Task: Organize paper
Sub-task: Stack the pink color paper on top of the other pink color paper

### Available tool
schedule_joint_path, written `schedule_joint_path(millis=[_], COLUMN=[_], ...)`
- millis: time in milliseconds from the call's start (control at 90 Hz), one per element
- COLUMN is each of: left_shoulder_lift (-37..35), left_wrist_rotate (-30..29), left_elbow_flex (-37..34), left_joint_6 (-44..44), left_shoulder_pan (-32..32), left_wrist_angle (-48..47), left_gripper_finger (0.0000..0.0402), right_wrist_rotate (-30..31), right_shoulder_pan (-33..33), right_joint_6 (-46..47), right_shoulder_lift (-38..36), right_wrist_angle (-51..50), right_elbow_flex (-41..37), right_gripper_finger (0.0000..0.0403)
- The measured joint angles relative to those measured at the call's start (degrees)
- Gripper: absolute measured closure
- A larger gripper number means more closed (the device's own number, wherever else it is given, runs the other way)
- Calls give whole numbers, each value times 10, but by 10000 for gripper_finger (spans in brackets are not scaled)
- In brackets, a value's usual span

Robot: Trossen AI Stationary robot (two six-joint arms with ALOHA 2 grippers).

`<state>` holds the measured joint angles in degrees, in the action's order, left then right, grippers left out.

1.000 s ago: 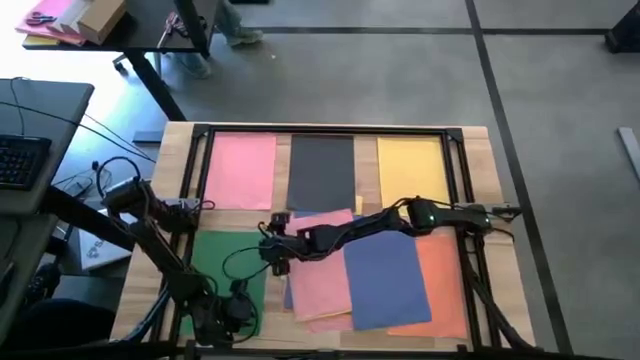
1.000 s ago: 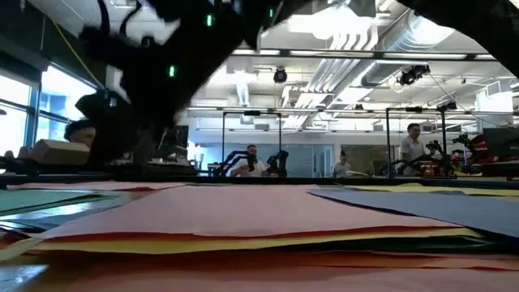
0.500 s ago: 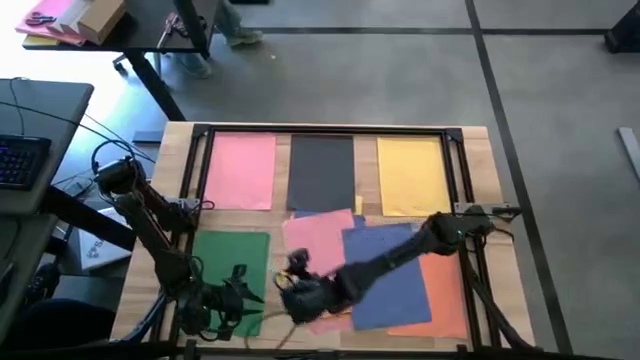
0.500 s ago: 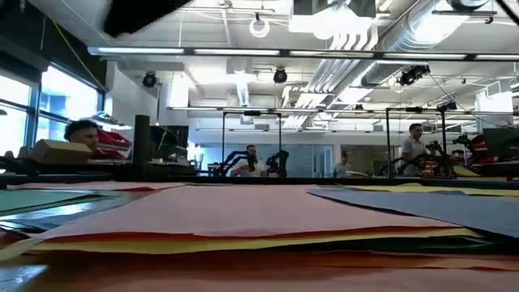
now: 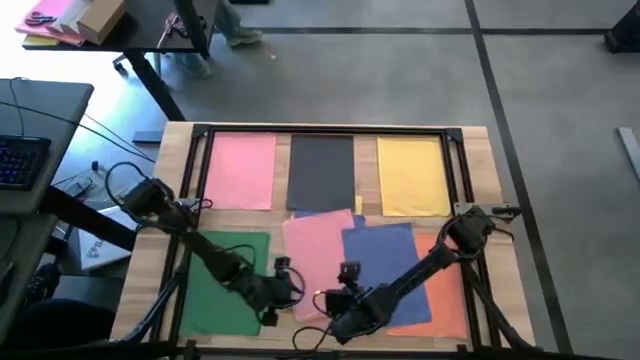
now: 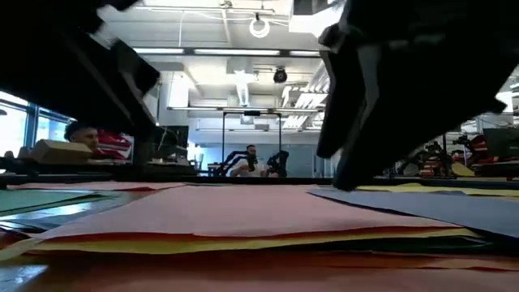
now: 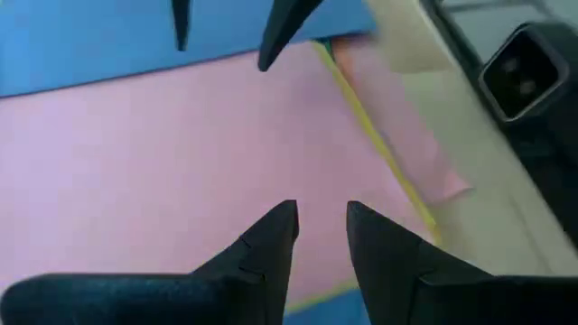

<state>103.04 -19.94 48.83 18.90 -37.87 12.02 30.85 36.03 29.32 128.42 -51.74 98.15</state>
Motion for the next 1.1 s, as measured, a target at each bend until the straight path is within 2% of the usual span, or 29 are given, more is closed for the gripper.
schedule_joint_path(millis=[100,211,400,522,789,1100], left_shoulder_lift=[23,24,12,31,69,75], left_wrist_rotate=[31,31,-52,-88,-91,-111], left_elbow_flex=[12,24,27,27,27,28], left_joint_6=[-23,-57,-111,-121,-123,-141], left_shoulder_pan=[2,-18,-77,-98,-99,-101], left_wrist_angle=[-7,-32,-61,-66,-56,-58], left_gripper_finger=[310,310,310,310,310,310], right_wrist_rotate=[-13,-23,-33,-57,-91,-113], right_shoulder_pan=[-6,-15,-38,-55,-81,-84], right_joint_6=[3,-7,-11,-13,-49,-80], right_shoulder_lift=[-5,-5,-7,-7,-2,19], right_wrist_angle=[27,50,91,106,135,176], right_elbow_flex=[-16,-16,-15,-15,-15,-15], right_gripper_finger=[187,187,187,187,187,187])
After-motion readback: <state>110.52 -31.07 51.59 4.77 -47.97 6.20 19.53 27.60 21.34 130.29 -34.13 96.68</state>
